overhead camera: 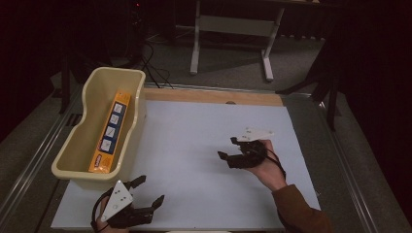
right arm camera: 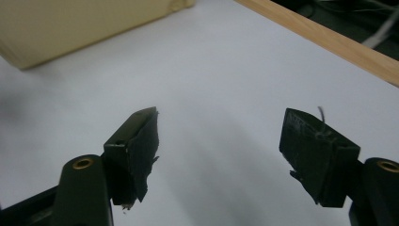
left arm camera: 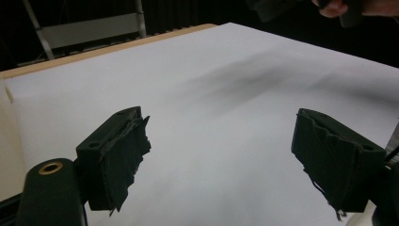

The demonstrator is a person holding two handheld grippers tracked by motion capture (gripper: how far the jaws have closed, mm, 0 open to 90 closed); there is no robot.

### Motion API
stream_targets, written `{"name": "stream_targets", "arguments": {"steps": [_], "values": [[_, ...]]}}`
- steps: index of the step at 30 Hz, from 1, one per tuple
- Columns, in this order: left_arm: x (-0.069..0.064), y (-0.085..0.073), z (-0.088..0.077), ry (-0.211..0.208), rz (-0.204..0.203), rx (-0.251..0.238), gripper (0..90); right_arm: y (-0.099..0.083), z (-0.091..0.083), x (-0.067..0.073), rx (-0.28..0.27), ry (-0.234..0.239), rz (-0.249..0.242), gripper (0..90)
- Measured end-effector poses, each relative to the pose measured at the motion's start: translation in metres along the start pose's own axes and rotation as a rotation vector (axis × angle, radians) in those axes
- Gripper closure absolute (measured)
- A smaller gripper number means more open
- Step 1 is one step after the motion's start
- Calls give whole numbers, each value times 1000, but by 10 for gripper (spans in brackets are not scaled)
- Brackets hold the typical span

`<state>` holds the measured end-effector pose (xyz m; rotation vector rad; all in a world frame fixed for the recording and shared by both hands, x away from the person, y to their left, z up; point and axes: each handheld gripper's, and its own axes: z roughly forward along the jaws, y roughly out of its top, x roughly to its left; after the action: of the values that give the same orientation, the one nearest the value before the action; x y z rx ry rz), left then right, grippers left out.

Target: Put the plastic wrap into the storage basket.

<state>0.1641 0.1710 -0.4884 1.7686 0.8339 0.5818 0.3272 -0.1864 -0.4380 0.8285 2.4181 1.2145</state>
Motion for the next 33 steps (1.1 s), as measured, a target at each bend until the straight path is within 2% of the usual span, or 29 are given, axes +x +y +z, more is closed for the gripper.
{"name": "stream_targets", "arguments": {"steps": [3,4,8,11,15,22,26,33], "values": [[1,0,0,1,-2,3,180,-12,-8,-4,-23,-15,20,277],[1,0,0,3,-3,4,180,-24,-16,-8,-45,-23,46,276],[1,-1,2,9,-7,15,180,-49,-29,-16,-96,-47,110,276],[2,-1,2,12,-6,21,180,-69,-33,-19,-110,-65,142,275],[2,-1,3,15,-11,24,180,-87,-37,-25,-101,-39,200,247],[3,-1,4,19,-17,30,180,-95,-48,-23,-132,-60,188,237],[3,-2,4,24,-18,36,180,-101,-56,-22,-157,-96,171,232],[4,-2,6,32,-20,53,180,-112,-67,-21,-164,-122,146,231]]}}
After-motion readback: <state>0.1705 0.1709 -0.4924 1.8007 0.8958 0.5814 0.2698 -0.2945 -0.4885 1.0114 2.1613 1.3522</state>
